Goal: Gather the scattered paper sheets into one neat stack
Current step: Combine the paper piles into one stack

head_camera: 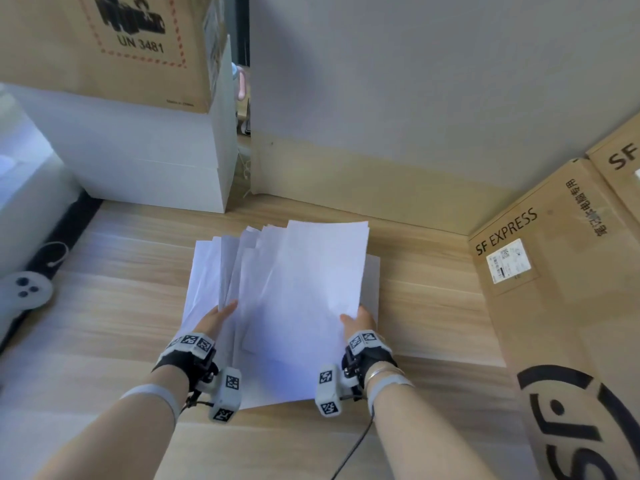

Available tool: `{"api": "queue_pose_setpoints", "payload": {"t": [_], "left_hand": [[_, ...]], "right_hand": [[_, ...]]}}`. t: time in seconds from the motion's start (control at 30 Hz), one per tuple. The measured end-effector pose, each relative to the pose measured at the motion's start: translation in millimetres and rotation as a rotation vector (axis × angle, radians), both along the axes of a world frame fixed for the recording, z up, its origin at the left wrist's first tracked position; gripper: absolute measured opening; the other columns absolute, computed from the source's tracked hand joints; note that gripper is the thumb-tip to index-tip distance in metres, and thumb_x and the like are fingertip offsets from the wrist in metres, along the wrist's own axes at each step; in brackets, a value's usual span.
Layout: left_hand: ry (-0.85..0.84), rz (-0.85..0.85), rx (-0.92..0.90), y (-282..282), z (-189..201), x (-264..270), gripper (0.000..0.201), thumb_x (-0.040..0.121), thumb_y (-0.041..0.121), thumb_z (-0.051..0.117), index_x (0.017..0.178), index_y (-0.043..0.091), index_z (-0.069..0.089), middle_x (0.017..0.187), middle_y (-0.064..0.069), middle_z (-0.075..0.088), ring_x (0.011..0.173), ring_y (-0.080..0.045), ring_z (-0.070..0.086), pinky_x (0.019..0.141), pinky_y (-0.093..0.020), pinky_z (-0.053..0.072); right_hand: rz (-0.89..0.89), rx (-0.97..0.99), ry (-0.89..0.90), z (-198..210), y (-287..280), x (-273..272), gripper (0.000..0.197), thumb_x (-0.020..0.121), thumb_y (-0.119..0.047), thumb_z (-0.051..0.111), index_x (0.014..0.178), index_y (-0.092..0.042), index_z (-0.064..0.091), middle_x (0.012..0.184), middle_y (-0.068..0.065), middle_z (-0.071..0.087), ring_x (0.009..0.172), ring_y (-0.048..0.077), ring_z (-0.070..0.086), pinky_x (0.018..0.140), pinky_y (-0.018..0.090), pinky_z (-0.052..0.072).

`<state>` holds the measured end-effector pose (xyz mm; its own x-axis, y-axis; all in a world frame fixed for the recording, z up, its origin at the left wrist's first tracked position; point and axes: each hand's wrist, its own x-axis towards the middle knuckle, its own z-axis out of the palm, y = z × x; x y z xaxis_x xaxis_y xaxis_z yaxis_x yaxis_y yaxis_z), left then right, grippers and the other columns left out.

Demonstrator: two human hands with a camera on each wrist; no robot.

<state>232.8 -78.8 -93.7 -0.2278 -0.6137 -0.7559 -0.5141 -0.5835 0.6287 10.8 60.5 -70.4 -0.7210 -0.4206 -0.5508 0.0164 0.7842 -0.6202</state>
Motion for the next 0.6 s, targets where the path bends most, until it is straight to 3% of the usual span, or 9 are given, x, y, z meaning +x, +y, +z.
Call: {"api": "queue_pose_setpoints", "payload": {"t": [0.07, 0.13, 0.2, 0.23, 0.33, 0.43, 0.5, 0.6], "left_hand": [[0.030, -0.081, -0.020, 0.3, 1.0, 2.7, 0.062, 0.082, 0.026, 0.066, 0.134, 0.002, 0.043, 0.135, -0.017, 0.051, 0.125, -0.036, 0.049, 0.106, -0.043, 0.037], [0.035, -0.130, -0.042, 1.2, 1.0, 4.7, 0.056, 0.080, 0.006, 0.068, 0.131, 0.000, 0.046, 0.131, -0.023, 0.056, 0.119, -0.037, 0.054, 0.101, -0.043, 0.042], [0.019, -0.177, -0.086, 1.8, 2.6, 5.9, 0.054, 0.079, 0.000, 0.067, 0.129, 0.006, 0.047, 0.124, -0.019, 0.060, 0.114, -0.035, 0.057, 0.099, -0.043, 0.044], [0.023, -0.184, -0.110, 2.2, 5.6, 5.1, 0.051, 0.079, 0.000, 0.066, 0.126, 0.009, 0.050, 0.118, -0.015, 0.061, 0.109, -0.033, 0.058, 0.095, -0.041, 0.045], [0.105, -0.139, -0.162, 2.5, 14.3, -1.1, 0.038, 0.079, -0.008, 0.063, 0.113, 0.008, 0.056, 0.101, -0.012, 0.059, 0.094, -0.027, 0.056, 0.087, -0.041, 0.045], [0.153, -0.134, -0.216, -0.4, 26.9, -12.0, 0.024, 0.080, -0.007, 0.063, 0.097, 0.009, 0.056, 0.094, -0.013, 0.060, 0.091, -0.025, 0.055, 0.085, -0.042, 0.046], [0.185, -0.106, -0.264, -4.4, 38.8, -22.0, 0.022, 0.079, -0.005, 0.065, 0.094, 0.008, 0.056, 0.092, -0.013, 0.060, 0.089, -0.025, 0.056, 0.085, -0.043, 0.047], [0.237, -0.053, -0.345, -9.0, 61.1, -38.9, 0.021, 0.077, -0.006, 0.067, 0.091, 0.004, 0.056, 0.084, -0.010, 0.062, 0.088, -0.024, 0.056, 0.079, -0.039, 0.048]], "right_hand": [[0.109, 0.081, 0.003, -5.3, -6.3, 11.9, 0.037, 0.089, -0.005, 0.050, 0.126, -0.002, 0.052, 0.129, 0.015, 0.059, 0.116, 0.029, 0.057, 0.094, 0.029, 0.044], [0.228, 0.153, 0.021, -7.3, -13.9, 20.6, 0.042, 0.088, -0.007, 0.053, 0.129, -0.002, 0.049, 0.135, 0.015, 0.052, 0.121, 0.030, 0.053, 0.098, 0.030, 0.043], [0.302, 0.233, 0.095, -7.1, -18.5, 24.4, 0.053, 0.085, -0.012, 0.059, 0.135, -0.005, 0.041, 0.141, 0.015, 0.040, 0.126, 0.032, 0.046, 0.103, 0.033, 0.039], [0.289, 0.205, 0.098, -6.8, -19.2, 24.5, 0.060, 0.083, -0.012, 0.062, 0.137, -0.006, 0.037, 0.142, 0.014, 0.038, 0.128, 0.032, 0.044, 0.104, 0.033, 0.038], [0.062, -0.160, -0.093, -3.7, -15.3, 19.5, 0.076, 0.077, -0.001, 0.069, 0.141, -0.008, 0.029, 0.139, 0.013, 0.046, 0.127, 0.027, 0.048, 0.106, 0.035, 0.038], [-0.153, -0.390, -0.157, 18.4, -12.6, 7.0, 0.062, 0.077, 0.003, 0.070, 0.133, -0.004, 0.042, 0.130, 0.018, 0.056, 0.114, 0.025, 0.056, 0.102, 0.038, 0.042], [-0.183, -0.428, -0.136, 39.8, -14.0, -4.4, 0.045, 0.080, 0.002, 0.068, 0.122, 0.001, 0.054, 0.119, 0.019, 0.062, 0.104, 0.025, 0.059, 0.095, 0.035, 0.045], [-0.166, -0.508, -0.047, 68.7, -17.7, -17.4, 0.036, 0.081, 0.001, 0.066, 0.116, 0.004, 0.058, 0.106, 0.012, 0.063, 0.100, 0.026, 0.061, 0.089, 0.032, 0.046]]}}
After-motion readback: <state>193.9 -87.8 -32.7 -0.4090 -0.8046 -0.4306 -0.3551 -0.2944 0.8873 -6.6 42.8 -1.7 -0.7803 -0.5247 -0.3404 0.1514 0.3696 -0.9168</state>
